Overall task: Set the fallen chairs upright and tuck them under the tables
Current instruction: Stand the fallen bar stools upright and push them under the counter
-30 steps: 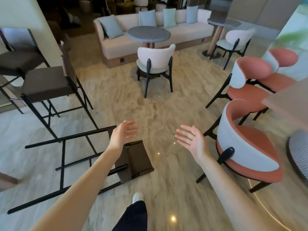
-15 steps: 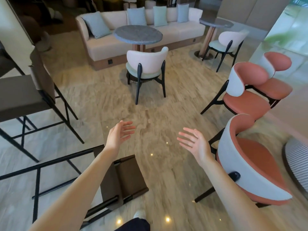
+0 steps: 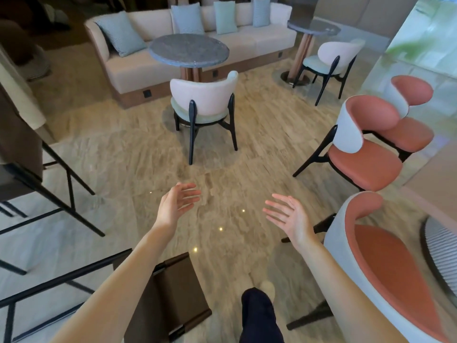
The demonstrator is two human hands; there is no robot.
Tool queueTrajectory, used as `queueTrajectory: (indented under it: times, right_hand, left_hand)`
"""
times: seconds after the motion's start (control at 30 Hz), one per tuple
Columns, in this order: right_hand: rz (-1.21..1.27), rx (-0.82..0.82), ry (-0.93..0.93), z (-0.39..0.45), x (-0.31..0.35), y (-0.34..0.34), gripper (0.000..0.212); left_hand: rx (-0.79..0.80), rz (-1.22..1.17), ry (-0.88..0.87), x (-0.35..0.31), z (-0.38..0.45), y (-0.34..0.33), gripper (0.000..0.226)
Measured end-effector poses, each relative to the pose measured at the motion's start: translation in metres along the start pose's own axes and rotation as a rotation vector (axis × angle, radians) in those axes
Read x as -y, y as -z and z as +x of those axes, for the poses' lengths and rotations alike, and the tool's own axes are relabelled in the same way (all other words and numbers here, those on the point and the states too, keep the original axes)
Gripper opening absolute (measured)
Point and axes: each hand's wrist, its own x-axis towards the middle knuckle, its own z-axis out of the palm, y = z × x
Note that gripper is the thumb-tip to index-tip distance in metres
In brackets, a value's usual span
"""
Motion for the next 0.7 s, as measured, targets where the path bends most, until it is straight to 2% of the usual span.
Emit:
queueTrajectory:
  times: [0.43, 0.7]
  right_hand:
    - [-0.142, 0.198, -0.066, 0.205, 0.109, 0.025, 0.040]
    - [-0.238, 0.369, -0.107, 0.298, 0.145, -0.016, 0.040]
  left_hand:
    - [-0.281, -0.170, 0.019, -0.012, 0.125, -0.111, 0.043]
    - [-0.514, -0.216, -0.030, -0.024, 0.153, -0.117, 0.044]
